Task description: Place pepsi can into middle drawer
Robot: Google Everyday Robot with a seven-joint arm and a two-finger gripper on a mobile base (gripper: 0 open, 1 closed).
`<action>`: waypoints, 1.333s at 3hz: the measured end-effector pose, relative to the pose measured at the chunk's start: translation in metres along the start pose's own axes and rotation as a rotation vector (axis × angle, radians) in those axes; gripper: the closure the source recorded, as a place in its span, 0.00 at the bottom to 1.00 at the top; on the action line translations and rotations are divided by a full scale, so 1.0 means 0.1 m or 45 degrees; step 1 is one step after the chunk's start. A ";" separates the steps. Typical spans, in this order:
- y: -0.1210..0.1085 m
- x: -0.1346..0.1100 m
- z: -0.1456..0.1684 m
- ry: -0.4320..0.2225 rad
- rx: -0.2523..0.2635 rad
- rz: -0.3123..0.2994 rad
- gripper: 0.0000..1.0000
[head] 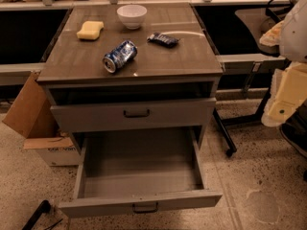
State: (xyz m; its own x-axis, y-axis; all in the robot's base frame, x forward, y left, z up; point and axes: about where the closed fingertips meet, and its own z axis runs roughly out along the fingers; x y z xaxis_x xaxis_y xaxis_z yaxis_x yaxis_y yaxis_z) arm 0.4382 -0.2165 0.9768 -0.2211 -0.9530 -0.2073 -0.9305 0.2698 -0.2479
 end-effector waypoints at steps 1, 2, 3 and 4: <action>0.00 0.00 0.00 0.000 0.000 0.000 0.00; -0.23 -0.28 0.05 -0.074 0.034 -0.102 0.00; -0.58 -0.76 0.17 -0.181 0.068 -0.282 0.00; -0.88 -1.46 0.35 -0.317 0.056 -0.491 0.00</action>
Offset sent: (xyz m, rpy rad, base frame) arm 0.0733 0.0527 0.0138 0.0628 -0.1177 0.2169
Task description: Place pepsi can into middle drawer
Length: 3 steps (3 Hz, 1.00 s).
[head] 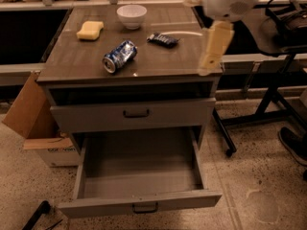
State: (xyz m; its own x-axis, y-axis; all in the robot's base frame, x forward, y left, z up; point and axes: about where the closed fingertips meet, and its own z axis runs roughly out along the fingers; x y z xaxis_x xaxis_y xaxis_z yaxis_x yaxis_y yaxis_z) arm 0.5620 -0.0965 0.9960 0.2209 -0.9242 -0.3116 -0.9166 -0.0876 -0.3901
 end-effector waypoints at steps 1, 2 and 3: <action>-0.17 -0.30 0.22 -0.064 -0.031 -0.101 0.00; -0.18 -0.32 0.23 -0.067 -0.031 -0.106 0.00; -0.26 -0.38 0.34 -0.106 -0.021 -0.136 0.00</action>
Offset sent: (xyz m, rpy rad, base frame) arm 0.0135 0.0322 -0.0029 0.0120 -0.0018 0.0817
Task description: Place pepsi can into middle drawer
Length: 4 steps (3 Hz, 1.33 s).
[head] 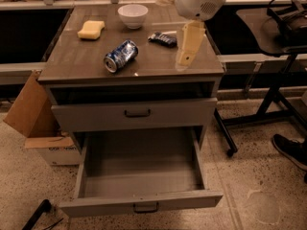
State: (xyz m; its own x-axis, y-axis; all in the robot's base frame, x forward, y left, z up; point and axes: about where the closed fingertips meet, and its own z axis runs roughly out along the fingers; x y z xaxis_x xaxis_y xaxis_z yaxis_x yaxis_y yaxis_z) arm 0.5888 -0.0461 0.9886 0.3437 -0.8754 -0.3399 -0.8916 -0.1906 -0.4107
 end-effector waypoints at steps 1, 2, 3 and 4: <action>-0.22 -0.10 0.31 -0.033 -0.026 -0.094 0.00; -0.47 -0.26 0.76 -0.060 -0.089 -0.203 0.00; -0.58 -0.38 1.07 -0.073 -0.113 -0.260 0.00; -0.64 -0.47 1.34 -0.074 -0.126 -0.295 0.00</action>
Offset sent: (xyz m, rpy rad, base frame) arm 0.0793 0.0943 -0.0499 -0.0500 0.0063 0.2568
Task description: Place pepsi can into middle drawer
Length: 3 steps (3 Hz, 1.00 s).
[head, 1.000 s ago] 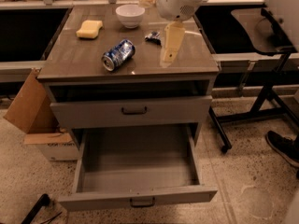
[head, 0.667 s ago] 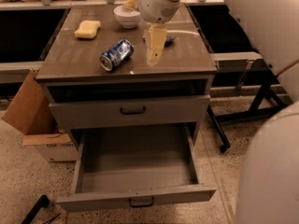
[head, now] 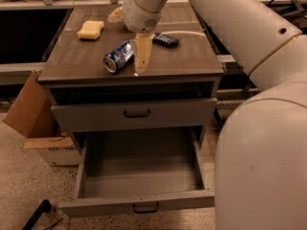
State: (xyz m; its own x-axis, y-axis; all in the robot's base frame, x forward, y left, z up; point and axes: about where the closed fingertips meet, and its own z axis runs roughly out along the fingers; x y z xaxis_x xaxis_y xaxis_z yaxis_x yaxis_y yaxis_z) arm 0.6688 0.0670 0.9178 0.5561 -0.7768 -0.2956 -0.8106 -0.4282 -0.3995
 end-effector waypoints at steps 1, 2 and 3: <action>-0.10 0.00 0.30 -0.005 -0.052 -0.021 0.00; -0.14 0.04 0.45 -0.003 -0.086 -0.018 0.00; -0.15 0.14 0.58 0.027 -0.117 0.009 0.00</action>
Offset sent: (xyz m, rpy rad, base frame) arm 0.0317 0.0253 -0.0413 -0.0590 0.0686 0.0368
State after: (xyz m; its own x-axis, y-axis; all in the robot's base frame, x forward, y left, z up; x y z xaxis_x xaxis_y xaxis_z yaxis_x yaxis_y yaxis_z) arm 0.6995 0.0894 0.8692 0.5470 -0.7891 -0.2795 -0.8284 -0.4623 -0.3161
